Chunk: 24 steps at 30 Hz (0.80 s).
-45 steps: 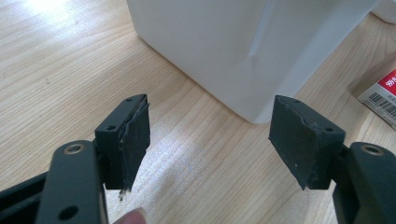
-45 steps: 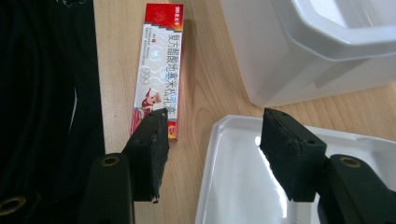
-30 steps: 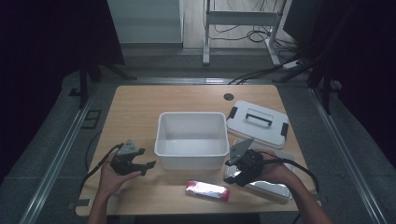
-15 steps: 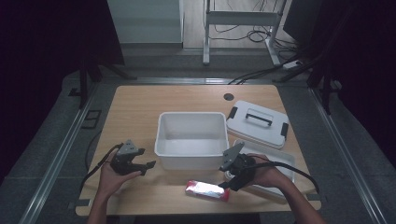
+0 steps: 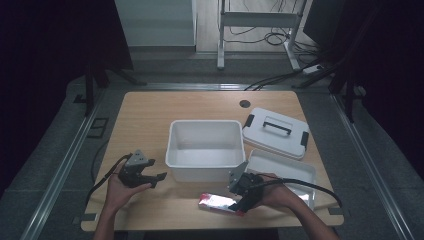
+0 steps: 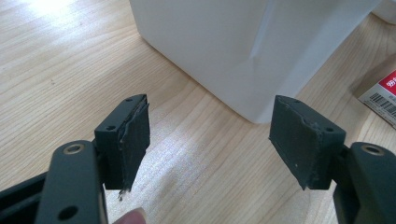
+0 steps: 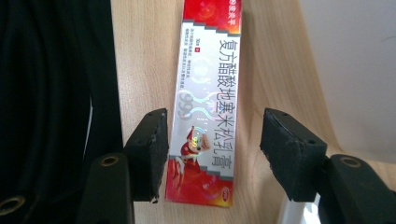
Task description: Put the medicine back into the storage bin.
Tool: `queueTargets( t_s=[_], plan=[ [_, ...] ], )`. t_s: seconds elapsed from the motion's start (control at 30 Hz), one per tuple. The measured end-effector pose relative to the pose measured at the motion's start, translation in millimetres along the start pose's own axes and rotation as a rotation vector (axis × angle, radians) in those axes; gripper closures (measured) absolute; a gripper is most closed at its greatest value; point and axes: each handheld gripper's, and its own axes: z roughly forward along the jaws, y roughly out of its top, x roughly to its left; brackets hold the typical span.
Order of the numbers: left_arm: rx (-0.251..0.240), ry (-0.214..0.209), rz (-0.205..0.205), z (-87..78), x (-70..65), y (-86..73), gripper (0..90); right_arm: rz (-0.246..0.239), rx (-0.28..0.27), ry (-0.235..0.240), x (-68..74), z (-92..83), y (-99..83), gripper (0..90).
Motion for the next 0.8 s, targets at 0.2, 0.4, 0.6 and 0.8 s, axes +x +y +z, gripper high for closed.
queueTargets(
  t_s=[0.2, 0.4, 0.6, 0.8],
  plan=[
    [-0.003, 0.002, -0.001, -0.5, 0.5, -0.1, 29.1, 0.001, 0.041, 0.009, 1.3, 11.6, 3.1, 41.2],
    [0.0, 0.002, 0.001, -0.3, 0.5, 0.0, 29.1, -0.003, 0.075, 0.006, 2.4, 20.0, 3.6, 41.3],
    [0.003, 0.003, 0.003, 0.5, 0.6, -0.2, 29.1, -0.011, 0.107, 0.008, 4.2, 27.4, 2.6, 42.6],
    [0.002, 0.003, 0.003, 0.2, 0.7, -0.1, 29.0, -0.018, 0.137, -0.007, 5.8, 31.5, 2.3, 47.7]
  ],
)
